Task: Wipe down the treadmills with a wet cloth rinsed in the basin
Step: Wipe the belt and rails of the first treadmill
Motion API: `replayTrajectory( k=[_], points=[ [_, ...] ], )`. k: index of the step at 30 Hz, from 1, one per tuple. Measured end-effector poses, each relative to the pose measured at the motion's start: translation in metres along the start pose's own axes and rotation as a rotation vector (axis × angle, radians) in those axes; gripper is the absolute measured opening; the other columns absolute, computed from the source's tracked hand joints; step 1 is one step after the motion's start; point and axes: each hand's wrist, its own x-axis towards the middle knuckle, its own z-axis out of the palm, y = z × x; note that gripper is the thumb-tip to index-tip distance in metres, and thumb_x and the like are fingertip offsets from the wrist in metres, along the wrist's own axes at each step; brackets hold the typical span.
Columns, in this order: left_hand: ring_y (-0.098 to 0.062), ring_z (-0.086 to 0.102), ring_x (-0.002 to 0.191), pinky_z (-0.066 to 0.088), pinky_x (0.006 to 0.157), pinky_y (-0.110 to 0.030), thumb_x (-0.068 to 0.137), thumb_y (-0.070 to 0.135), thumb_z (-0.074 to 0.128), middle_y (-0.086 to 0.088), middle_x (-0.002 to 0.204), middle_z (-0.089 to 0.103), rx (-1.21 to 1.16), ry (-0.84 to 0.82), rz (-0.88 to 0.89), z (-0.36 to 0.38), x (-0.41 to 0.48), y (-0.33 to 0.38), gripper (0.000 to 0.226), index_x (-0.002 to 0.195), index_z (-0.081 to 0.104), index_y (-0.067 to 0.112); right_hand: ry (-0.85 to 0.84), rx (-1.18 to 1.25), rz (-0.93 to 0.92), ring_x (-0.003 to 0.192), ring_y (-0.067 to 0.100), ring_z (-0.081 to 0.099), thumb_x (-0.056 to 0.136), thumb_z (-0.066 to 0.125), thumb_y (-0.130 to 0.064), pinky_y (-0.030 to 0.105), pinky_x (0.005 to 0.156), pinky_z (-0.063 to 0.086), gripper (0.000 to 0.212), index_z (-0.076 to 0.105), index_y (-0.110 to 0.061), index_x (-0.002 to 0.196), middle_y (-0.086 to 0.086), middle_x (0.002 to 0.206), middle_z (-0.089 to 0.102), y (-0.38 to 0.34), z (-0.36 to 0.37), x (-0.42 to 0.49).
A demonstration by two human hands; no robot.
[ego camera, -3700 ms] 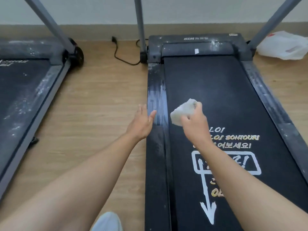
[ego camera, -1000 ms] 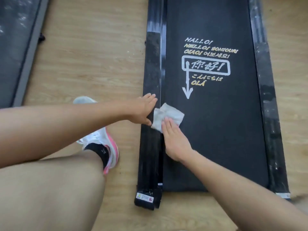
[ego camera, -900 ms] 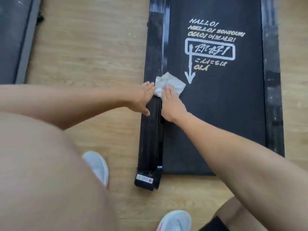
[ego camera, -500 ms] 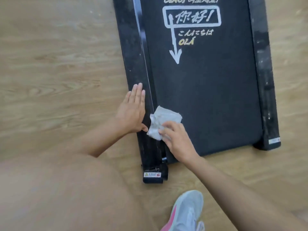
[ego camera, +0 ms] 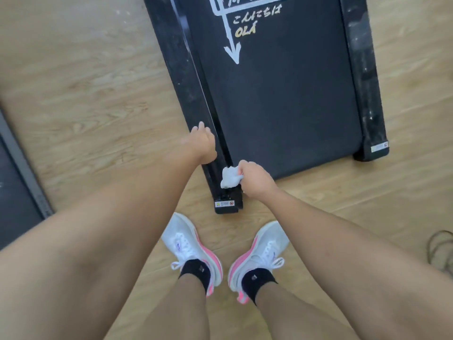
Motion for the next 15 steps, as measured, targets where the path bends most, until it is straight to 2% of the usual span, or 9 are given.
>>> replayTrajectory(
  k=[2, 4, 6, 8, 10, 12, 15],
  points=[
    [-0.035, 0.043, 0.139, 0.047, 0.104, -0.047, 0.102, 0.026, 0.054, -0.018, 0.17, -0.016, -0.042, -0.072, 0.071, -0.002, -0.056, 0.003, 0.061, 0.154, 0.032, 0.003, 0.034, 0.145, 0.048, 0.097, 0.027, 0.064, 0.095, 0.054, -0.011, 0.037, 0.066, 0.045, 0.011, 0.051, -0.017, 0.103, 0.005, 0.104, 0.064, -0.008, -0.027, -0.042],
    [-0.035, 0.038, 0.146, 0.044, 0.108, -0.044, 0.102, 0.026, 0.056, -0.015, 0.168, -0.028, -0.078, -0.11, 0.131, -0.016, -0.122, 0.001, 0.069, 0.161, 0.024, 0.009, 0.059, 0.351, 0.082, 0.084, 0.014, 0.063, 0.099, 0.057, -0.023, 0.032, 0.065, 0.046, 0.011, 0.055, -0.014, 0.105, -0.004, 0.094, 0.065, -0.019, -0.066, -0.099],
    [-0.036, 0.036, 0.149, 0.04, 0.112, -0.039, 0.101, 0.025, 0.06, -0.014, 0.169, -0.026, -0.209, -0.135, 0.122, -0.047, -0.191, -0.005, 0.077, 0.165, 0.017, 0.014, 0.103, 0.5, 0.089, 0.08, 0.011, 0.061, 0.096, 0.061, -0.024, 0.028, 0.065, 0.046, 0.013, 0.059, -0.012, 0.102, -0.008, 0.089, 0.064, -0.03, -0.113, -0.164],
    [-0.034, 0.032, 0.152, 0.036, 0.115, -0.037, 0.101, 0.024, 0.062, -0.011, 0.171, -0.021, -0.307, -0.111, 0.087, -0.103, -0.272, -0.012, 0.081, 0.166, 0.013, 0.017, 0.176, 0.558, 0.056, 0.084, 0.012, 0.062, 0.092, 0.063, -0.02, 0.028, 0.069, 0.047, 0.006, 0.061, -0.019, 0.097, -0.008, 0.091, 0.065, -0.046, -0.177, -0.242],
    [-0.033, 0.019, 0.158, 0.033, 0.119, -0.04, 0.1, 0.021, 0.059, -0.01, 0.172, -0.017, -0.25, -0.018, 0.089, -0.17, -0.36, -0.012, 0.077, 0.164, 0.017, 0.014, 0.255, 0.585, 0.043, 0.084, 0.006, 0.062, 0.091, 0.064, -0.018, 0.026, 0.071, 0.047, 0.008, 0.061, -0.025, 0.095, -0.011, 0.093, 0.066, -0.063, -0.243, -0.332],
    [-0.032, 0.005, 0.16, 0.036, 0.118, -0.044, 0.097, 0.013, 0.053, -0.012, 0.173, -0.013, -0.114, 0.169, 0.104, -0.234, -0.434, -0.002, 0.071, 0.162, 0.024, 0.011, 0.362, 0.581, 0.037, 0.082, 0.003, 0.063, 0.092, 0.066, -0.018, 0.027, 0.074, 0.048, 0.01, 0.061, -0.026, 0.095, -0.013, 0.093, 0.067, -0.074, -0.301, -0.412],
    [-0.03, 0.0, 0.161, 0.036, 0.119, -0.043, 0.096, 0.011, 0.047, -0.013, 0.173, -0.01, -0.028, 0.294, 0.184, -0.328, -0.525, 0.031, 0.073, 0.163, 0.019, 0.012, 0.48, 0.58, 0.038, 0.085, 0.009, 0.067, 0.092, 0.069, -0.02, 0.036, 0.082, 0.056, 0.014, 0.062, -0.032, 0.094, -0.012, 0.095, 0.07, -0.092, -0.371, -0.518]
  ],
)
